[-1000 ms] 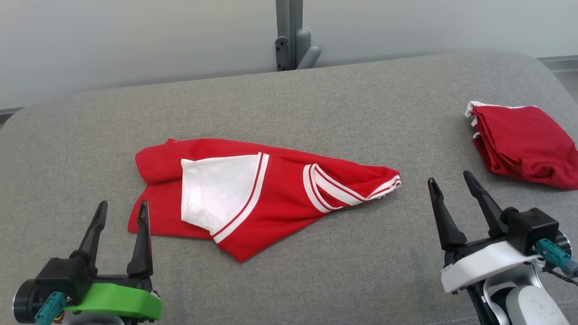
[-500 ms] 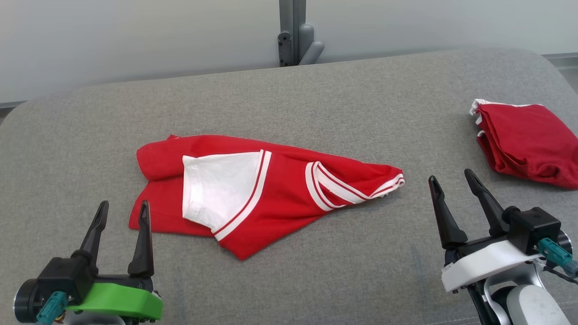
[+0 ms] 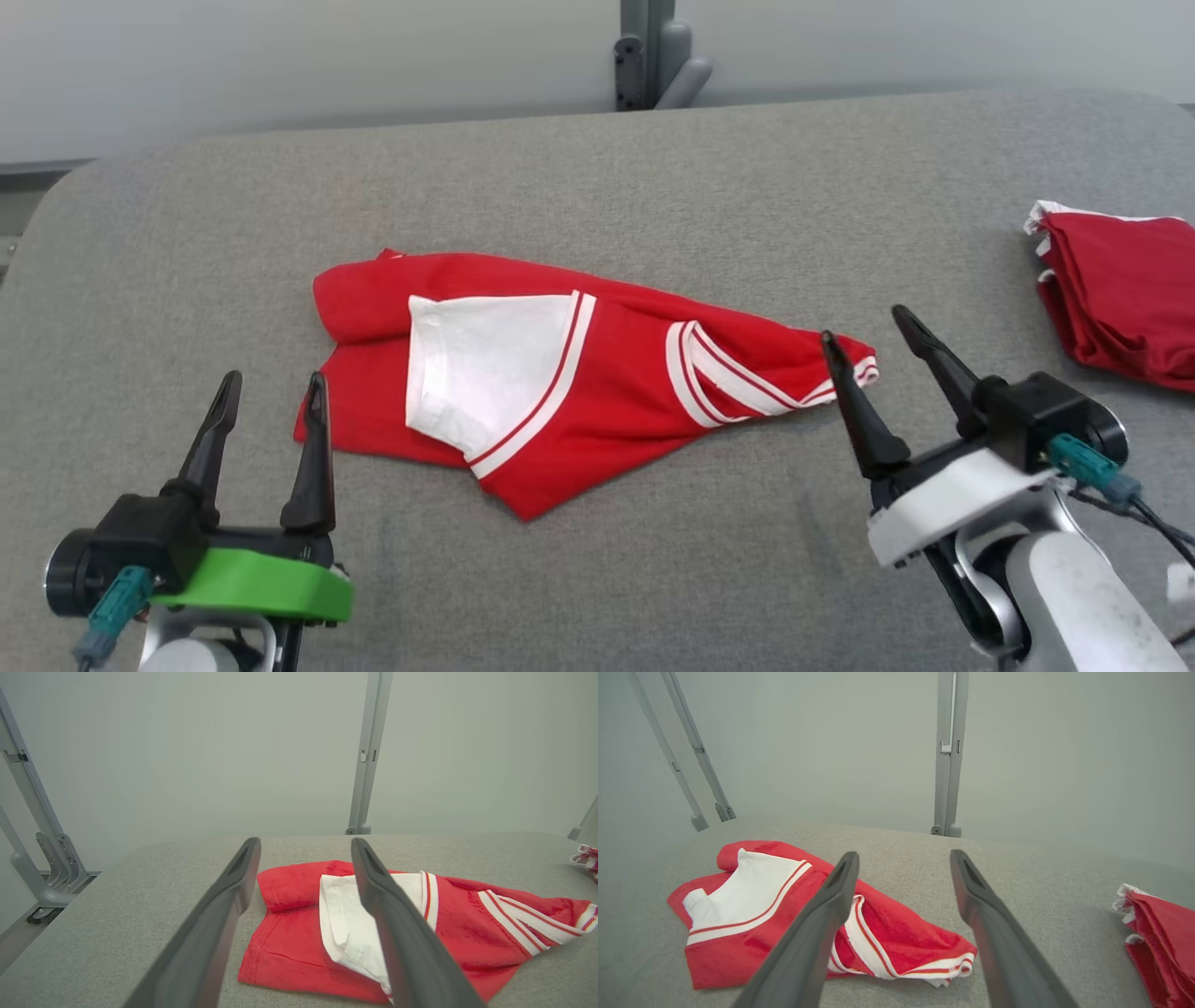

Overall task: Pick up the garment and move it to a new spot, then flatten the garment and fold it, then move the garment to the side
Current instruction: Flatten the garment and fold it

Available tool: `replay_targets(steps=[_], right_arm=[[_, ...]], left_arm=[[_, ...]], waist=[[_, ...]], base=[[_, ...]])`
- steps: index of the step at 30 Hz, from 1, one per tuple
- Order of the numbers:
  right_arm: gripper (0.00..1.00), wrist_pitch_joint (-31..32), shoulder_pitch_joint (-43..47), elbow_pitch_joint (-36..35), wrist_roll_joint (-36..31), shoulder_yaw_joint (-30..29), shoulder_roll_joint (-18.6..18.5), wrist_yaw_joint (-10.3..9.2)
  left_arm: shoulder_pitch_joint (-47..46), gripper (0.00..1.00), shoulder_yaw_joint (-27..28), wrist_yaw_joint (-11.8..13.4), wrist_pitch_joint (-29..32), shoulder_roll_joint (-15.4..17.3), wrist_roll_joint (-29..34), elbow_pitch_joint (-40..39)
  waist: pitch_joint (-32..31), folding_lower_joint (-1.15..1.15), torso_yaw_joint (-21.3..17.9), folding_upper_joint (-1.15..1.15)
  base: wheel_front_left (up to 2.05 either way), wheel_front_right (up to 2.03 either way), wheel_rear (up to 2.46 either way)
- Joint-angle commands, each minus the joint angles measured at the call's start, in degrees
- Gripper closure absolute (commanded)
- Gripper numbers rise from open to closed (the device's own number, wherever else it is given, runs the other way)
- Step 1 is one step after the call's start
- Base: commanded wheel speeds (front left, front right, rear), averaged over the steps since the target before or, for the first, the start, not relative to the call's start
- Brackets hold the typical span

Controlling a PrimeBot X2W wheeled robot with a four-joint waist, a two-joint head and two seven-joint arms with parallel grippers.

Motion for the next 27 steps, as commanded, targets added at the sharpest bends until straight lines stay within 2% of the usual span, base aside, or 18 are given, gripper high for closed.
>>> replay_targets(steps=[1,8,16,21,27], right_arm=[[0.00,0.7,-2.4,0.8,0.2,1.7,-1.0,-0.02],[0.00,5.2,-15.7,7.6,2.5,14.7,-6.3,-0.02],[0.00,8.8,-31.4,18.1,8.8,28.6,-10.1,-0.05],[0.00,10.5,-39.4,23.9,13.7,36.2,-12.4,-0.05],[0.00,10.7,-46.6,28.5,19.8,45.8,-14.5,-0.05]], left_arm=[[-1.7,0.00,-0.1,-0.4,-0.4,-0.3,0.3,0.1],[-7.3,0.00,-2.2,-2.8,-1.4,-2.5,1.1,2.5],[-12.5,0.00,-3.8,-5.6,-2.8,-6.3,1.6,6.5],[-14.4,0.00,-4.2,-7.1,-3.2,-8.5,2.3,8.8],[-15.4,0.00,-3.6,-8.5,-3.3,-10.5,3.2,10.0]], waist=[[2.7,0.00,2.9,0.00],[8.5,0.00,10.0,0.00],[13.5,0.00,16.9,0.00],[15.1,0.00,19.5,0.00],[16.2,0.00,20.8,0.00]], base=[[0.00,0.00,0.00],[0.00,0.00,0.00],[0.00,0.00,0.00],[0.00,0.00,0.00],[0.00,0.00,0.00]])
